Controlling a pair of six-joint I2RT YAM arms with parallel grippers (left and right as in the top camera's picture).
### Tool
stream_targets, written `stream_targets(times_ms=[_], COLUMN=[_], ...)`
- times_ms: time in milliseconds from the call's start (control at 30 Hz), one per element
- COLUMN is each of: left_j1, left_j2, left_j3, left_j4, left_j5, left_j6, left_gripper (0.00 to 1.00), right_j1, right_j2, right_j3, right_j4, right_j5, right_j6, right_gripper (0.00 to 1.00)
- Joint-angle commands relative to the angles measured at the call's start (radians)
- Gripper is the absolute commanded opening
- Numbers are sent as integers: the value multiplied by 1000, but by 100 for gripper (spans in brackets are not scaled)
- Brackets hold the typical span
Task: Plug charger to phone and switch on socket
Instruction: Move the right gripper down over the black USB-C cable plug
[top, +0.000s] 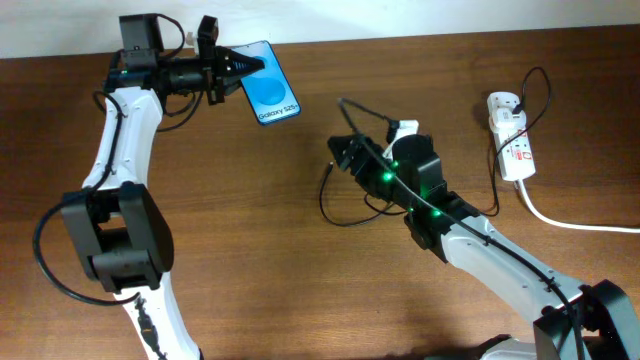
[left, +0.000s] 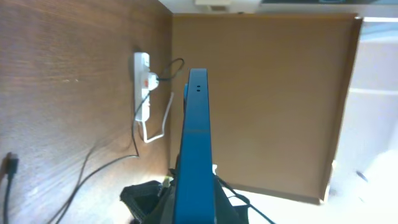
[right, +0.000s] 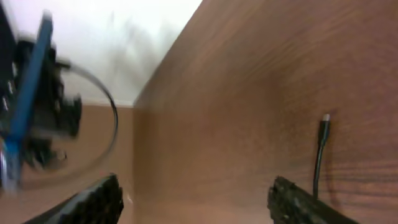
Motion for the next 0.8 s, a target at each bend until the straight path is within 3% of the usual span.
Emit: stream_targets(times_ms=[0, 333, 633, 767], left_j1=[1, 1, 1, 1], left_j2=[-3, -3, -3, -3], left_j3=[11, 11, 11, 11], left_j4=[2, 2, 3, 3], left_j5=[160, 177, 177, 177], left_j6=[20, 35, 61, 68], left_gripper=[0, 0, 0, 0], right_j1=[9, 6, -38, -59], right_j2=[-3, -4, -4, -3], right_j3=[9, 26, 353, 404], right_j4=[3, -93, -694, -755], right_j5=[-132, -159, 10, 34], right_j6=[-224, -254, -527, -541], right_gripper=[70, 61, 61, 61])
